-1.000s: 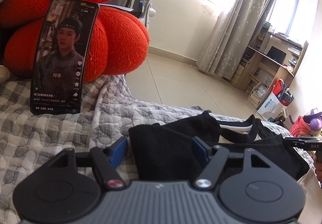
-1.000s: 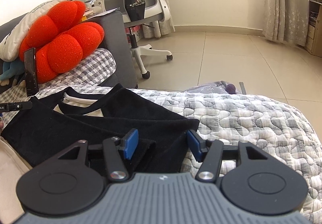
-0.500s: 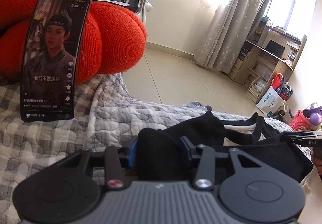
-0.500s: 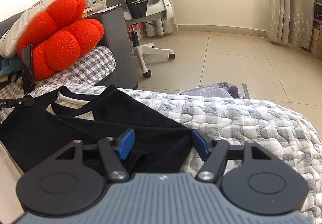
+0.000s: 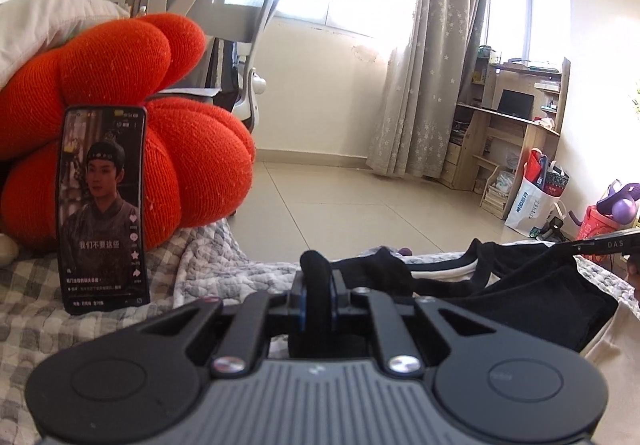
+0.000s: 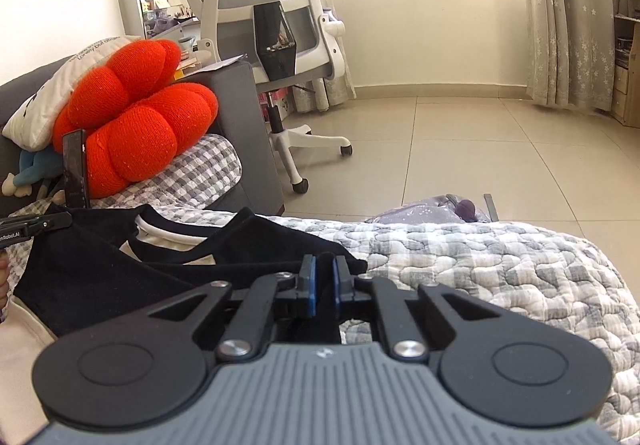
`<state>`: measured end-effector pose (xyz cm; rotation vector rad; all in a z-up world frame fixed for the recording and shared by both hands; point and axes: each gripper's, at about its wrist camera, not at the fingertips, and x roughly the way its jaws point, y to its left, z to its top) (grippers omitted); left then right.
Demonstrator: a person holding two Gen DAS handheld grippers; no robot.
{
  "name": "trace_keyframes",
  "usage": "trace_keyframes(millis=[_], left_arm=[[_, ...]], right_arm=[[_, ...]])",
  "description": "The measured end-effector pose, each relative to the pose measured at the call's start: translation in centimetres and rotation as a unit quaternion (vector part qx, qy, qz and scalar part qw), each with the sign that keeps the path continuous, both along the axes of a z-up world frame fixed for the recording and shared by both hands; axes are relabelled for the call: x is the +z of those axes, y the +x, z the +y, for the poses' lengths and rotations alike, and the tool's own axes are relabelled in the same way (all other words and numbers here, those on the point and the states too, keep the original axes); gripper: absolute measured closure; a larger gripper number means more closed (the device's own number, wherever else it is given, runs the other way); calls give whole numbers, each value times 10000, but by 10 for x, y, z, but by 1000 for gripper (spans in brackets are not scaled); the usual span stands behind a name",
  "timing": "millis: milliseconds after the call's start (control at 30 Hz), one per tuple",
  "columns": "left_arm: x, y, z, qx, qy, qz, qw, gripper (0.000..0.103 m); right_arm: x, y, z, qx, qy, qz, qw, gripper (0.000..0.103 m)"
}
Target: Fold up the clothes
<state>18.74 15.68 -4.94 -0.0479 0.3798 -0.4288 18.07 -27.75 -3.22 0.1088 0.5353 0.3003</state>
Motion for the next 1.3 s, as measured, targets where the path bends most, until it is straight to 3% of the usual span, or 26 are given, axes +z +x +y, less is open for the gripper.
trace_keyframes(millis=[333, 633, 867, 967, 1200, 1300], left_arm=[[21, -71, -1, -128, 419, -957, 9944, 93], [11, -133, 9, -202, 584, -1057, 9925, 93], [-1, -145, 5, -292, 863, -751, 9930, 93], [-2, -139, 4, -396, 991, -400, 9935, 92], [-2, -139, 7, -505, 1050, 68, 9932, 88], [5, -143, 8, -594, 1088, 200, 9921, 80]], right_arm=[[26, -68, 6, 56, -177, -829, 9964, 95], [18, -128, 4, 146, -229, -940, 9952, 95], [-11, -145, 8, 166, -328, -512, 9980, 95], [-20, -143, 7, 163, -291, -312, 9990, 95], [-12, -148, 7, 304, -358, -90, 9989, 92], [-5, -153, 5, 347, -358, -15, 9988, 87]])
